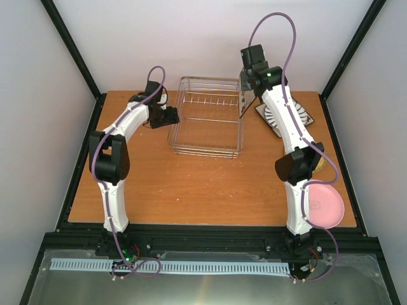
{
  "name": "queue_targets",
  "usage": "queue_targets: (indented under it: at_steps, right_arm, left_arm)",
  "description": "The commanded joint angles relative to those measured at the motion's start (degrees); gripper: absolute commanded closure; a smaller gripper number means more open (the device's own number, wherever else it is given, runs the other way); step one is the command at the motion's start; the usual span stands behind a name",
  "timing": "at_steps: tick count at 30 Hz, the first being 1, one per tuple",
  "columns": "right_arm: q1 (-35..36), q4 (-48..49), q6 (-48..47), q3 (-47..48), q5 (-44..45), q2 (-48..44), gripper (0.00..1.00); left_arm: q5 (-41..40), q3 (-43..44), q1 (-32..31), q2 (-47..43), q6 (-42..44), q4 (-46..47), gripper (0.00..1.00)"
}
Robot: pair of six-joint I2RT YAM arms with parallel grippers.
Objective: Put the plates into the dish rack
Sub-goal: Adjust the dish rack at the center of the board.
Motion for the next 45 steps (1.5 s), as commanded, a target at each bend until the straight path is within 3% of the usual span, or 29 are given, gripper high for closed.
queue_targets:
  at_steps: [1,5,11,17,34,36,45]
  right_arm:
    - [-0.2,10.0,1.4,1.9,1.3,-3.6,0.97]
    - [-0.3,9.8,1.5,2.0,1.2,-3.0,0.97]
    - [-0.2,9.8,1.0,2.0,1.9,-2.0,0.97]
    - [-0.3,9.1,1.7,2.1,0.9,-0.9,0.97]
    - [1.1,7.3,2.5,1.8,-0.2,-2.7,0.97]
    - [1.1,7.5,2.4,1.8,-0.2,-3.1,0.97]
    - [1.2,6.7,2.2,1.7,-0.5,-3.5,0.97]
  left_arm:
    - [-6.4,3.1,0.5,-0.6,-0.8,-1.6,0.25]
    - [-6.4,3.7,0.5,-0.4,-1.1,-1.9,0.38]
    - [-6.3,4.4,0.5,-0.3,-1.1,-2.7,0.71]
    - [-5.6,3.5,0.3,-0.6,-0.9,-3.3,0.90]
    - [-6.4,-13.2,-6.2,-8.1,-1.0,-0.8,0.94]
    - [-6.9,-15.0,-6.4,-9.1,-1.5,-0.6,0.99]
    - [-7.7,-19.5,-6.5,-13.1,-1.8,-1.4,0.99]
